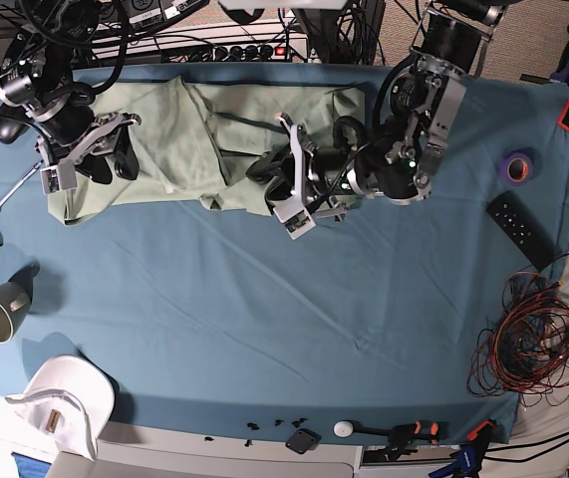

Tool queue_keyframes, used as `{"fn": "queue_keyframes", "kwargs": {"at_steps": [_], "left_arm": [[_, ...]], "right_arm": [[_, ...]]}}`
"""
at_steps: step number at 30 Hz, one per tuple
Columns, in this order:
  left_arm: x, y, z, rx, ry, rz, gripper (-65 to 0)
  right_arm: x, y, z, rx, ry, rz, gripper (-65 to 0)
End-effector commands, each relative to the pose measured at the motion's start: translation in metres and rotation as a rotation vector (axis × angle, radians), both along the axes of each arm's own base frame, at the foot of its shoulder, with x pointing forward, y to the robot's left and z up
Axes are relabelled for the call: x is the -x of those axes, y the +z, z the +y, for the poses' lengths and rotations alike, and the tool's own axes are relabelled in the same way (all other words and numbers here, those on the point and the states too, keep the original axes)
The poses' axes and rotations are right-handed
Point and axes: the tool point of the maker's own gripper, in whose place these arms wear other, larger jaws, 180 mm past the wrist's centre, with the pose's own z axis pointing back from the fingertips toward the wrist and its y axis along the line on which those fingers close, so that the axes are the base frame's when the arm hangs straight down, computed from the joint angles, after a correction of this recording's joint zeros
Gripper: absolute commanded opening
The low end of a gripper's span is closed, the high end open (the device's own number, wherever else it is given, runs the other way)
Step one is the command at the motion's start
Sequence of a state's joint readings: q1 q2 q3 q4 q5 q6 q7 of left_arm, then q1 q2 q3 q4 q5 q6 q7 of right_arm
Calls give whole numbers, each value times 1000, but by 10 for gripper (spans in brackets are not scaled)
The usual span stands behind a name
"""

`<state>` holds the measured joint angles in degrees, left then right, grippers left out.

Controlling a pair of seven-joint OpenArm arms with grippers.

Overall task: Fold the T-shirt properly
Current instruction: 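Carry the grasped end over toward the right gripper with the left gripper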

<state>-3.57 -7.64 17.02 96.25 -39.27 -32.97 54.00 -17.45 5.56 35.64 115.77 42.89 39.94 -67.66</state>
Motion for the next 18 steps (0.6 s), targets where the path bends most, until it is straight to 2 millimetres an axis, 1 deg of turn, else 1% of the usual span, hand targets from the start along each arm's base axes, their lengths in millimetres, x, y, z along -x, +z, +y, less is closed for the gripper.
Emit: {"fn": "queue_keyframes", "kwargs": {"at_steps": [1, 6, 10, 13, 18], "left_arm": [[-7, 17, -5, 53, 2, -34, -650], [-7, 18, -5, 57, 2, -33, -650], [0, 24, -10, 103, -20, 7, -650], [2, 27, -12, 119, -38, -1, -650], [2, 33, -21, 140, -41, -6, -650]], "right_arm": [[-6, 13, -1, 0, 5, -55, -364], [-6, 13, -1, 0, 5, -55, -364], [-6, 13, -1, 0, 5, -55, -364], [-6, 13, -1, 0, 5, -55, -364], [-7, 13, -1, -1, 4, -58, -364]]}}
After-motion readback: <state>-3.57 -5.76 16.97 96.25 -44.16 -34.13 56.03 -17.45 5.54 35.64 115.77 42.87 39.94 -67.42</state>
